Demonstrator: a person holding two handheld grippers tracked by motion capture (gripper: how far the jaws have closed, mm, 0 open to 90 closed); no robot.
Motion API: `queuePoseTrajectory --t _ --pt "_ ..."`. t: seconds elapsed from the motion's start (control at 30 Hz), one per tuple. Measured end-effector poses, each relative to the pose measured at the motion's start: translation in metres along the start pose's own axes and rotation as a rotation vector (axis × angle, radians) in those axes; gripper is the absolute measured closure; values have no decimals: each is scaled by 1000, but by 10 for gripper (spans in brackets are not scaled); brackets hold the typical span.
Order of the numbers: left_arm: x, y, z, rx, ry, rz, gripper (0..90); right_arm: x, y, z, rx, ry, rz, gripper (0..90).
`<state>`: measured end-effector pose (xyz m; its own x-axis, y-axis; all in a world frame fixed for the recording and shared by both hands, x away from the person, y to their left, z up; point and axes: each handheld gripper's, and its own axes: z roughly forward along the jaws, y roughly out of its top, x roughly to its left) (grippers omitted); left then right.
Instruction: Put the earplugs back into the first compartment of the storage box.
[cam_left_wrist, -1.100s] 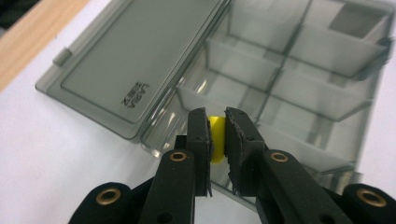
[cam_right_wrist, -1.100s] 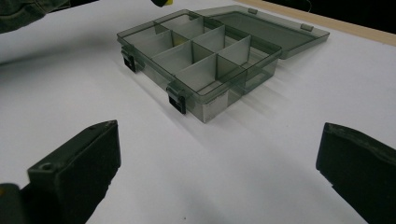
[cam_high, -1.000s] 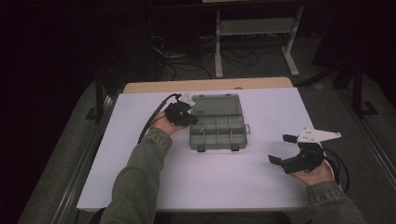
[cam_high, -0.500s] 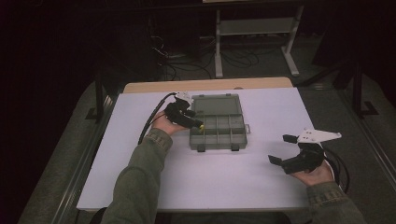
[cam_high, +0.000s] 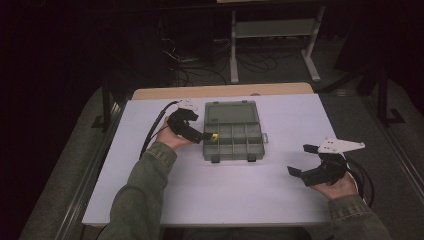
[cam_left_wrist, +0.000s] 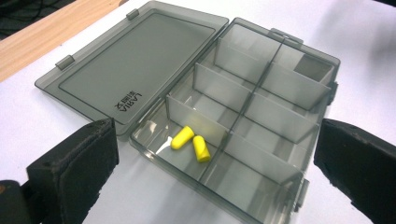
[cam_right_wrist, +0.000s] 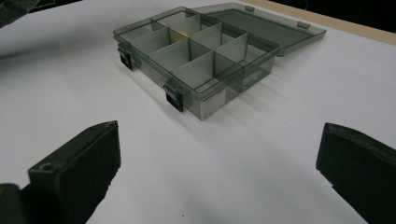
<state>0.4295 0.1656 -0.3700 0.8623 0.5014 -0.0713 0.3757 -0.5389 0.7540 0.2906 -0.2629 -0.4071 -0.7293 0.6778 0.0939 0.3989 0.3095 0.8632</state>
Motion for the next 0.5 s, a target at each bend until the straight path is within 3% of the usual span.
queuePoseTrajectory --t 0.3,0.5 --pt "-2 -15 -16 -58 -1 -7 0 0 0 -1 0 1 1 0" --pt "-9 -21 -27 -88 2 11 0 0 0 -1 -1 2 1 0"
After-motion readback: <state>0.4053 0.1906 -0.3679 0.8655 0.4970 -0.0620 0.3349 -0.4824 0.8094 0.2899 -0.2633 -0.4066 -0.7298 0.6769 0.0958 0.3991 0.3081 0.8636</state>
